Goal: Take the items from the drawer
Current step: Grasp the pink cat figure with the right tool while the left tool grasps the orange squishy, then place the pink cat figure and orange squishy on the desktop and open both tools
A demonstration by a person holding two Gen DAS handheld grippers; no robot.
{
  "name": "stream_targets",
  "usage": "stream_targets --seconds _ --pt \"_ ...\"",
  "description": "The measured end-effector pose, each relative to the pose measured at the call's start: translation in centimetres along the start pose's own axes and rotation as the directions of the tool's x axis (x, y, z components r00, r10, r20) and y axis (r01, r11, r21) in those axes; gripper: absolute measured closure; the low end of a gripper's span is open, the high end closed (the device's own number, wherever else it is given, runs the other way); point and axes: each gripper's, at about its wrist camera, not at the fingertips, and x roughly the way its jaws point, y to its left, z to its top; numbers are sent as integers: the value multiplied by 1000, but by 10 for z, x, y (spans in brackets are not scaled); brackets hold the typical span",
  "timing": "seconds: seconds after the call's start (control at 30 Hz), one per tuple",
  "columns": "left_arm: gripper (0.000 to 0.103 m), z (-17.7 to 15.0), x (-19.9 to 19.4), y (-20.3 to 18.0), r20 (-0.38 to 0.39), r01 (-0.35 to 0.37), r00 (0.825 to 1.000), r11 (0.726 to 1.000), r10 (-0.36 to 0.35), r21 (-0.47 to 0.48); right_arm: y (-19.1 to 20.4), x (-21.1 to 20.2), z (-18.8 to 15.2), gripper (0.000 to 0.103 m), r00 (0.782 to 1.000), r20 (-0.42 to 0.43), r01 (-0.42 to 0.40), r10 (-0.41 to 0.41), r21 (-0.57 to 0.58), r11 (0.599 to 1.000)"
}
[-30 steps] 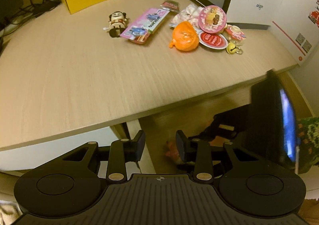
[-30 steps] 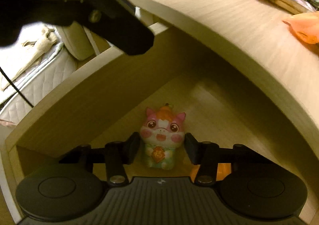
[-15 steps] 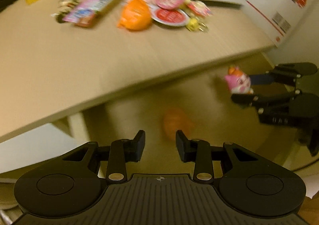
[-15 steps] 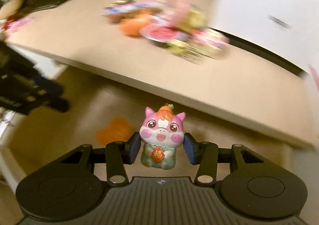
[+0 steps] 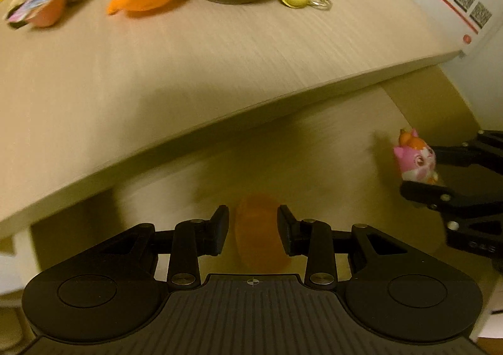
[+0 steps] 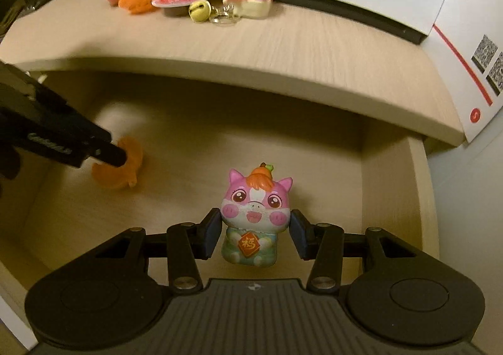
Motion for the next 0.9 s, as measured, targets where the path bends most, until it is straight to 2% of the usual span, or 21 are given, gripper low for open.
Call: stream_targets --seconds 0.17,0.23,0.3,0.53,0.67,0.77,0.9 --pt "67 2 17 -6 -36 4 999 999 -2 46 2 -2 -2 56 1000 4 -5 5 15 1000" --pt "81 -2 20 -9 -49 6 999 998 -3 62 1 -4 -3 56 1000 4 -4 4 24 1000" --pt "89 -6 19 -12 -62 16 998 997 -11 79 2 -3 -2 56 1000 3 -4 4 31 1000" --pt "92 -18 11 -23 -121 93 989 991 -81 96 -1 -1 -1 56 999 -30 -31 31 15 999" --pt "92 -25 -4 -31 -138 141 983 980 -121 142 8 -7 -1 56 997 -63 -39 37 -31 999" --pt "92 -31 -19 -30 -122 152 983 977 -135 149 13 -13 -2 56 995 -81 -60 57 -35 998" --pt "92 -28 -47 -14 -47 170 985 982 -167 81 14 -18 2 56 993 -90 -82 80 -25 996"
